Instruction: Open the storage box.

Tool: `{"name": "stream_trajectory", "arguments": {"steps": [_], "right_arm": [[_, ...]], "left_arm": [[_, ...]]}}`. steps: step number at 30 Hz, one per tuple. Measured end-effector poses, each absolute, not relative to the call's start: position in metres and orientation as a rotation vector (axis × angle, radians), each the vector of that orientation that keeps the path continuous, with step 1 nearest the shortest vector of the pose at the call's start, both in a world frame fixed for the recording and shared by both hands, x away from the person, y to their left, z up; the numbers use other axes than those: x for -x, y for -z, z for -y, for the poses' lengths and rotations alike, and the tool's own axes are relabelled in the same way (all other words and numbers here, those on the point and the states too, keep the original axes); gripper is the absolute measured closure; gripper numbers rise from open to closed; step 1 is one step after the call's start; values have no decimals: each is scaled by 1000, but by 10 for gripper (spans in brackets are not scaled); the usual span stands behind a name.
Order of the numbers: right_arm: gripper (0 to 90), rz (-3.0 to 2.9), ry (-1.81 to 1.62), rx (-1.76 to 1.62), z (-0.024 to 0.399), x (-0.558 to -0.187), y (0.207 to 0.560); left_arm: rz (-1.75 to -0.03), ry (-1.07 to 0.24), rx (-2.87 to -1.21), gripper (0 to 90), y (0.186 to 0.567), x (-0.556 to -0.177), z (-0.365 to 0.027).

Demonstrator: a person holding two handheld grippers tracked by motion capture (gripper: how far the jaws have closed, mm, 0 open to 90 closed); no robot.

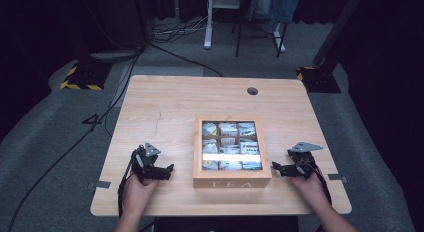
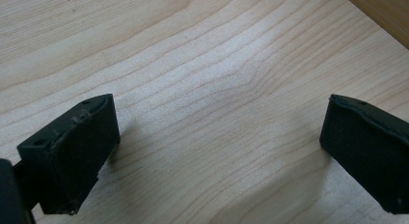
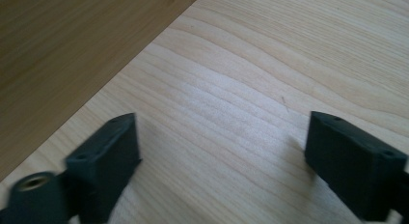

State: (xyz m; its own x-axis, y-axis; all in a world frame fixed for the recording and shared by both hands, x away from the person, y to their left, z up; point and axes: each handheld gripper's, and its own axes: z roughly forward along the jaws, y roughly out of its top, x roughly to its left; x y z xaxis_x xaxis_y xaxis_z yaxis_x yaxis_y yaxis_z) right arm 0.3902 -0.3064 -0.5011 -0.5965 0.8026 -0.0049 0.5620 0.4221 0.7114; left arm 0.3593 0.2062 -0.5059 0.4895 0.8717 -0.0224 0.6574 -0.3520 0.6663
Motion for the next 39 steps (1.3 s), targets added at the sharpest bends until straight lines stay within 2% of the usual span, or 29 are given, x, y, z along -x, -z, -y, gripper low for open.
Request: {"name": "stream_trajectory", "arguments": {"steps": [7,13,22,26,32,39], "right_arm": [[334,-2357,-965,-1168,313,-388,496],[366,-2366,-980,-1170,315,-386,490],[419,-2323,-1181,-1134,317,-363,458],[486,-2328,-1246,-1081,315,-354,446],[485,-2384,-1414,-972,309,-338,436],[412,-2446,-1511,-823,292,-325,432]], "left_arm": [[-1255,-452,-2119,9,506,-359,-205],[-1255,-452,-2119,9,506,-359,-205],[-1253,-451,-2119,9,506,-359,-204],[-1252,-452,-2121,9,506,-359,-205],[-1253,-451,-2119,9,506,-359,-204],[-1253,-452,-2120,9,506,-359,-205]]}}
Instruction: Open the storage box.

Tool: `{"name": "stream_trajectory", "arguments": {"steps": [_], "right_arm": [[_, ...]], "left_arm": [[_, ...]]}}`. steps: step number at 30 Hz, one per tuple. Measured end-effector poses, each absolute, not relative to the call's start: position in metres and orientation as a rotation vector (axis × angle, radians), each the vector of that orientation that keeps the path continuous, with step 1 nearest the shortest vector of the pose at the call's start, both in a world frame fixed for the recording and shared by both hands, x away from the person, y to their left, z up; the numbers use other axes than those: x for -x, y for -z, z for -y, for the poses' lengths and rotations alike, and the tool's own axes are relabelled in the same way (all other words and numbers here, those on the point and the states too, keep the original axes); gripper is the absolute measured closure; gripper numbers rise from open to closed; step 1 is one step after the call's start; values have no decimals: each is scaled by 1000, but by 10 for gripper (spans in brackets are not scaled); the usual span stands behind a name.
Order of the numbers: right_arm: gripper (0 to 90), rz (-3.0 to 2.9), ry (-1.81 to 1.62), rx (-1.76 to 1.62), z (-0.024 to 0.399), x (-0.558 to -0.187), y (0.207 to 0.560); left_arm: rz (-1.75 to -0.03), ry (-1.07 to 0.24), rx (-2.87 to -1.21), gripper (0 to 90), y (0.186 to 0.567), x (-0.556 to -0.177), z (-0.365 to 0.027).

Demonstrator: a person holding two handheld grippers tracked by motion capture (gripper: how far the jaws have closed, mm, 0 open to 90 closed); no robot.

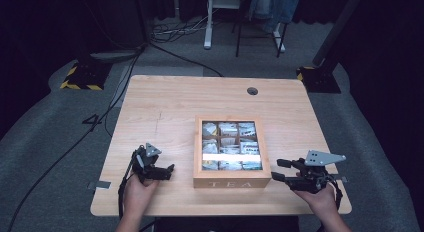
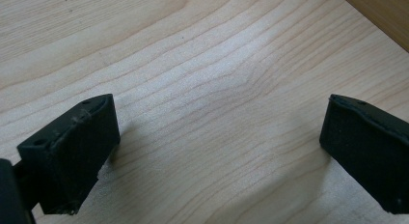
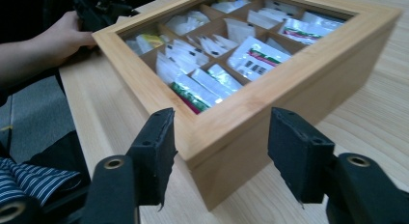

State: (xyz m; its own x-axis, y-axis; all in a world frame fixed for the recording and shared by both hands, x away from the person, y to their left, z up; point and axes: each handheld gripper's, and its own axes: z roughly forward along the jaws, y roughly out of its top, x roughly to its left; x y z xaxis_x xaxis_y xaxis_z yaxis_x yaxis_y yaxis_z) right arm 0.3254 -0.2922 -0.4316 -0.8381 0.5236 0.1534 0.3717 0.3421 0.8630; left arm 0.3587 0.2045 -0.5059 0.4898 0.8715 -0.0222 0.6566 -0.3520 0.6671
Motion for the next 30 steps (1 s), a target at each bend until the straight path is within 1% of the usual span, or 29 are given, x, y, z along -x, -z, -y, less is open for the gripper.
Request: {"name": "stream_trajectory", "arguments": {"steps": [6,10,14,24,25,29,30], "right_arm": [[364,-2517,-1442,-834,281,-329,442],[365,-2536,-1409,-818,277,-328,444],[406,-2582,-1310,-781,269,-327,448],[456,-2581,-1259,-744,268,-324,447],[479,-2581,-1239,-732,267,-323,446],[509,-2572,-1192,-703,266,-320,444],[532,-2575,-1200,-704,267,-320,444]], "left_arm": [[-1253,-452,-2121,9,506,-359,-205],[-1253,-452,-2120,9,506,-359,-204],[-1252,-452,-2121,9,506,-359,-205],[-1253,-451,-2119,9,506,-359,-204],[-1253,-452,-2119,9,506,-359,-204],[-1254,-450,-2121,9,506,-359,-205],[-1253,-450,-2122,9,506,-359,-205]]}}
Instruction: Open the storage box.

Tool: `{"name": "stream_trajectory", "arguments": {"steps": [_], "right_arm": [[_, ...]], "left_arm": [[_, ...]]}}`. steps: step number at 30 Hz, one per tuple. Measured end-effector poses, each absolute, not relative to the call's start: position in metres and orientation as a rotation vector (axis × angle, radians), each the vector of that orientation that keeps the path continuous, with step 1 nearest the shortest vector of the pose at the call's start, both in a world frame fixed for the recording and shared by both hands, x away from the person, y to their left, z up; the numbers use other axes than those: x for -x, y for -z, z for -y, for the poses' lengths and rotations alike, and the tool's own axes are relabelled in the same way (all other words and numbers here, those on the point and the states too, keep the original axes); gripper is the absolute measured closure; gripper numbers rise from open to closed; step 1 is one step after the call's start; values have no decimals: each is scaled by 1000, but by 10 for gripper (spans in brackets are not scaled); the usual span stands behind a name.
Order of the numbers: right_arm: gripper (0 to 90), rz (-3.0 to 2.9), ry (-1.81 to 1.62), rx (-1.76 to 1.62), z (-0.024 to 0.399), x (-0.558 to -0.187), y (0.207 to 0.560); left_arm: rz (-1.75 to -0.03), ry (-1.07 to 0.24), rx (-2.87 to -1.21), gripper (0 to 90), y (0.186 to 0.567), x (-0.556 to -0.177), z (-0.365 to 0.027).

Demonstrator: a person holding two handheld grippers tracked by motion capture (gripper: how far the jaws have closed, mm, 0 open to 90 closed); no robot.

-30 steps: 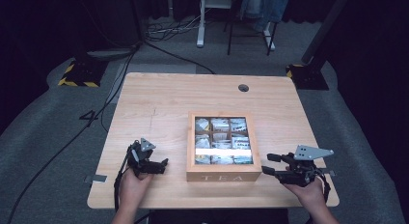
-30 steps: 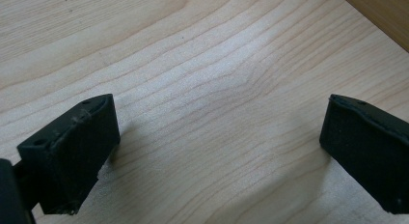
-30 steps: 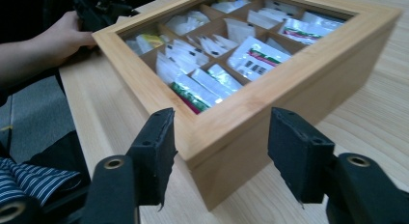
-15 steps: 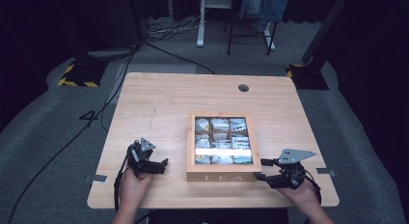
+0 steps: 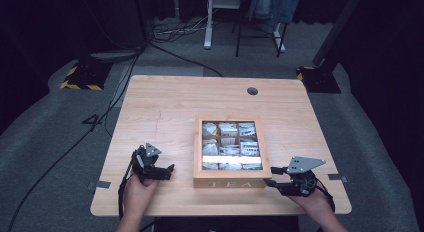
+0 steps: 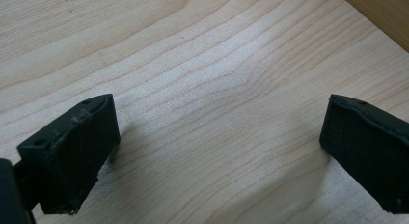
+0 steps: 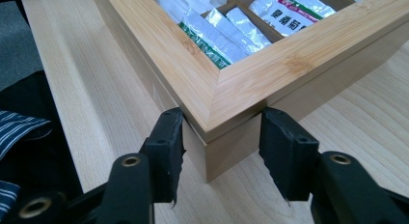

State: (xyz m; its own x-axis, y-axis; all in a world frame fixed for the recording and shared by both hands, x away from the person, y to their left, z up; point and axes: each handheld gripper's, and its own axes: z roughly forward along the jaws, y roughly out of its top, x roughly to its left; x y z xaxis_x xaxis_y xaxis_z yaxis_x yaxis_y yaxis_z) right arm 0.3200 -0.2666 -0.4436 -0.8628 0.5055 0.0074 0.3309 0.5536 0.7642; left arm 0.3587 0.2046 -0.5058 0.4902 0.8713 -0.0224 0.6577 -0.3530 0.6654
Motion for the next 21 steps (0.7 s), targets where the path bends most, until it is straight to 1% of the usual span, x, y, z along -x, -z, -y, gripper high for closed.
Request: {"name": "stream_trajectory", "arguments": {"steps": [7,21], "right_arm": [[584,-2581,-1194,-715,267,-318,441],[580,-2504,-1209,-765,265,-314,424]], "left_arm": [[-1254,-450,-2121,9,506,-359,-204],[-1255,-447,-2119,9,506,-359,-204]]}}
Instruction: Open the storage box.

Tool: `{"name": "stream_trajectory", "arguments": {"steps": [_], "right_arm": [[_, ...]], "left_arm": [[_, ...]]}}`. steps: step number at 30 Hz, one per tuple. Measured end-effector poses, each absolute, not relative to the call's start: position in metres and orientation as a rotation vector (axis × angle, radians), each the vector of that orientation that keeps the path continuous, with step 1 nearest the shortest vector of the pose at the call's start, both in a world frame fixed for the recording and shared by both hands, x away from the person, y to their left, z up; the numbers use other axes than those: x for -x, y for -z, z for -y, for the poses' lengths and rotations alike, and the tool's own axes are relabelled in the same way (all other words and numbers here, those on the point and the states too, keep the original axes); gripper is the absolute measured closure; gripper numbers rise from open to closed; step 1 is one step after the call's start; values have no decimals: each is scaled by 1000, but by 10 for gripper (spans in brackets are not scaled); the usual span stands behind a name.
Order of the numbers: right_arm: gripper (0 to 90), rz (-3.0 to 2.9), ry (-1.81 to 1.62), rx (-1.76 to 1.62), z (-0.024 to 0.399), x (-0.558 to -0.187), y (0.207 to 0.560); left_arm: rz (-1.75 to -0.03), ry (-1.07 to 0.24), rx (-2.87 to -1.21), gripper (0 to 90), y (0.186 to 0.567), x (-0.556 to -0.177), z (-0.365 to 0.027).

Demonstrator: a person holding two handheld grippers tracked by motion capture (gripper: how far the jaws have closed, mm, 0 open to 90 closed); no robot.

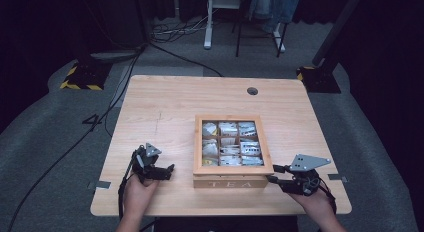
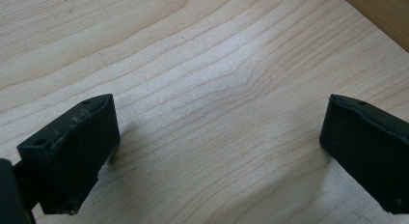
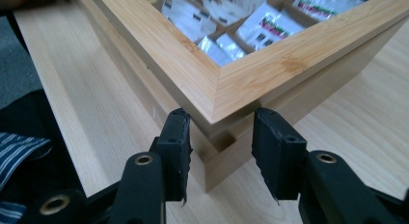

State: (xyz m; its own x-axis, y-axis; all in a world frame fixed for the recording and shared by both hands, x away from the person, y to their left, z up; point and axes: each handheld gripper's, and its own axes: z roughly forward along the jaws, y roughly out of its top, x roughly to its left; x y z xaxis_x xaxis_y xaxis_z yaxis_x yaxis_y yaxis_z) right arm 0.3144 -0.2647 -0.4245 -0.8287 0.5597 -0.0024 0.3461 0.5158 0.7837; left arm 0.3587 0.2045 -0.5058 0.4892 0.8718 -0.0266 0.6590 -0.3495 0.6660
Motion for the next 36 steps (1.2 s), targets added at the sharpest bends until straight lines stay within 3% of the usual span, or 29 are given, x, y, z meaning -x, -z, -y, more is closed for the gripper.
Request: {"name": "stream_trajectory", "arguments": {"steps": [14,36], "right_arm": [[517,-2376,-1268,-783,263,-323,403],[497,-2241,-1318,-770,257,-344,363]], "left_arm": [[-1258,-454,-2116,20,506,-358,-205],[-1258,-451,-2115,20,506,-358,-205]]}}
